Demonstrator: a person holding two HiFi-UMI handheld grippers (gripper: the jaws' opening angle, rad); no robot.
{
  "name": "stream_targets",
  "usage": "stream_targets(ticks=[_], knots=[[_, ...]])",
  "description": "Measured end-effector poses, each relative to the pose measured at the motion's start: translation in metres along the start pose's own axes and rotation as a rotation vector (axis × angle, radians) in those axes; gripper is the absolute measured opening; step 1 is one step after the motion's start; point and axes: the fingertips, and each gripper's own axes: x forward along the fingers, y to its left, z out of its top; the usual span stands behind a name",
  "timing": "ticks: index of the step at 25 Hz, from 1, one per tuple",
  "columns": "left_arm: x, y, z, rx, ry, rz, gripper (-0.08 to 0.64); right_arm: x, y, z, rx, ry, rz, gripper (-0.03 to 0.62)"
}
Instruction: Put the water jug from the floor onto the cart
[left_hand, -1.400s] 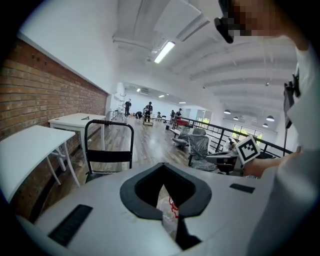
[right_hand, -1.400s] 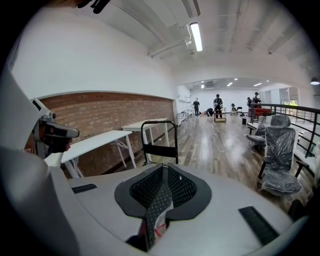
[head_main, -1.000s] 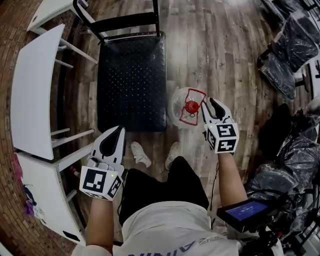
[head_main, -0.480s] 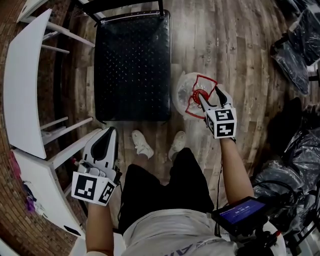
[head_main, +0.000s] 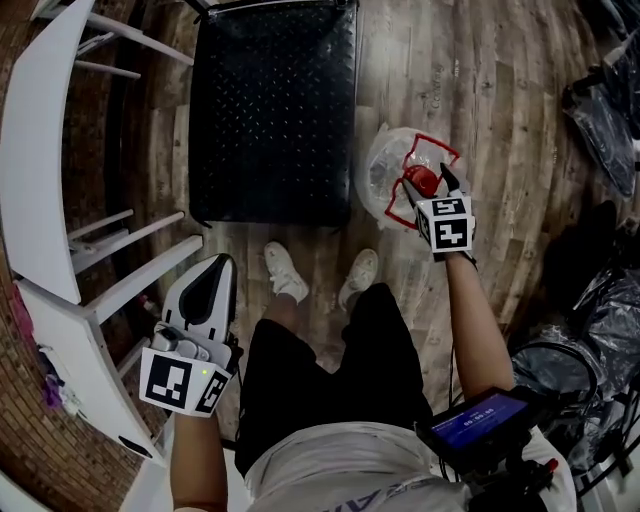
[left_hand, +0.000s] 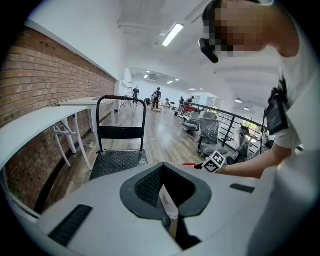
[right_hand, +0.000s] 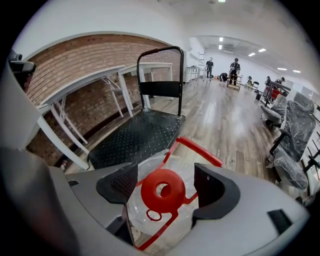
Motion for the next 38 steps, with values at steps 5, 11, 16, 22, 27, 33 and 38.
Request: stream_targets(ticks=[5,11,16,22,27,33,38], knots=[[0.004,-0.012,-0.006,0.057,0.011,-0.033,0.002,0.017,-0.002,-0.013,0.012,0.036,0.005,0.328],[0.007,-0.014,-0.006,0.026,0.001,-0.028,0.002,0.023,0.000,-0.029,0.048,0.054,-0.005,0.328],[0.004,-0.015,-0.012,0.005,0.005,-0.022,0.000,0.021,0.000,-0.034,0.063,0.032,-0.026,0.325],[0.001,-0.019,-0.021,-0.010,0.009,-0.020,0.001,0.021,-0.002,-0.034,0.058,0.016,-0.036,0.314],[-0.011,-0.015,-0.026,-0.023,0.006,0.000,0.002,0.017,-0.002,-0.037,0.050,0.008,-0.049,0.313],[-0.019,-0.008,-0.020,-0.020,-0.006,0.011,0.002,-0.021,-0.001,-0.020,0.065,-0.042,-0.083,0.313],[-0.024,-0.005,-0.008,0.006,0.005,0.012,0.002,-0.061,0.011,0.004,0.061,-0.064,-0.094,0.311]])
